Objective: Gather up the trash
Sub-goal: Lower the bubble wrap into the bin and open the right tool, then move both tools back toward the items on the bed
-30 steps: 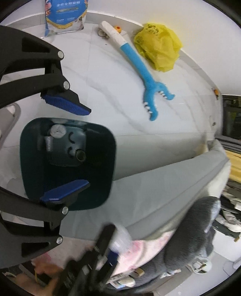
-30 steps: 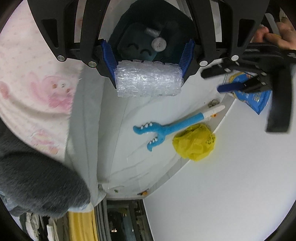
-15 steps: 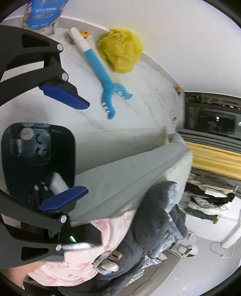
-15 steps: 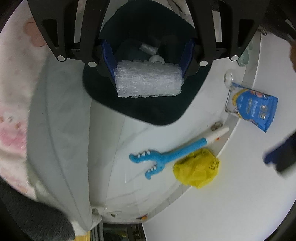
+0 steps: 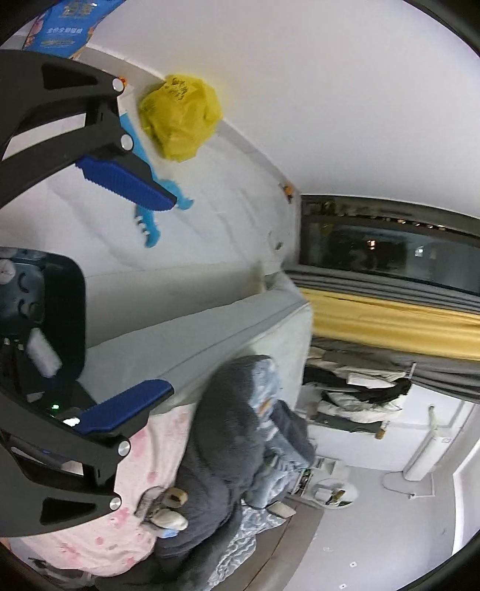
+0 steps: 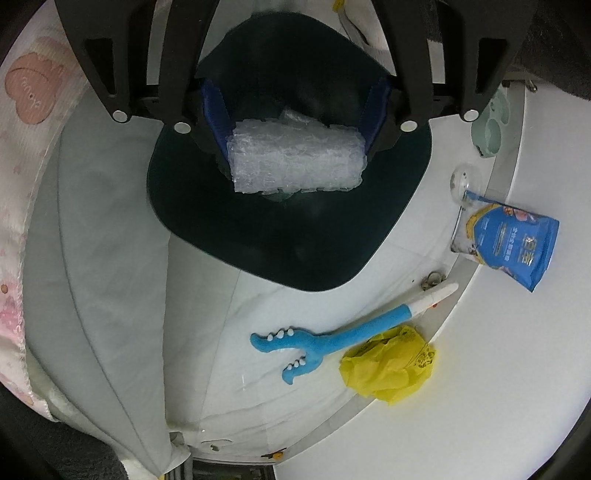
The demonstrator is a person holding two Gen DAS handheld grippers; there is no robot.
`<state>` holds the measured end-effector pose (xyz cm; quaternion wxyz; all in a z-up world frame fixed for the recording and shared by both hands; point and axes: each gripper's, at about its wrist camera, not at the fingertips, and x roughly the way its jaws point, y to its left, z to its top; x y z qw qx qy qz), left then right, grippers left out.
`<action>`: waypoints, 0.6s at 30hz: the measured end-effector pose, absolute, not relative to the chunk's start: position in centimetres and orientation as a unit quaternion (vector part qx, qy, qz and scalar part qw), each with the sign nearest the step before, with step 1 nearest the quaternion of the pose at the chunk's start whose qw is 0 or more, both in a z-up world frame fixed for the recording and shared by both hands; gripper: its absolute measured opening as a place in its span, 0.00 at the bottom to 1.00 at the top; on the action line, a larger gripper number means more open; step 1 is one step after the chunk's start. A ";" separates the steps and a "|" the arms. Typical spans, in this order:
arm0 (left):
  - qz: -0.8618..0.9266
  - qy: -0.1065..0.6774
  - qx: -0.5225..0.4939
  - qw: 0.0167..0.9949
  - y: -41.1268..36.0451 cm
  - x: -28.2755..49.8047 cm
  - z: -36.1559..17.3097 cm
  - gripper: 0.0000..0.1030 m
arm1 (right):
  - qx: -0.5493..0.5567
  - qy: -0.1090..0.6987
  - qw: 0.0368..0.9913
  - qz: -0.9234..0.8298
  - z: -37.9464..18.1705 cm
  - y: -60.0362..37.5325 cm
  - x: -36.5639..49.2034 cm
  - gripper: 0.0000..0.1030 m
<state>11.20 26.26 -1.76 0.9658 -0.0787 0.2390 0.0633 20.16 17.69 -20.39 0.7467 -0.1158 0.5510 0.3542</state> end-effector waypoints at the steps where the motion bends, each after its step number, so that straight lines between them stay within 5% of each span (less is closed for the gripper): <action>1: 0.067 0.236 -0.076 0.967 26.2 11.2 -1.5 0.92 | -0.116 0.551 0.746 0.355 -20.4 17.7 20.1 0.71; 5: 0.073 0.226 -0.073 0.969 25.7 11.0 -0.4 0.93 | -0.113 0.545 0.747 0.362 -19.5 17.4 19.9 0.79; 18: 0.033 0.225 -0.099 0.969 22.9 12.2 1.3 0.96 | -0.083 0.471 0.783 0.397 -13.4 14.1 19.7 0.84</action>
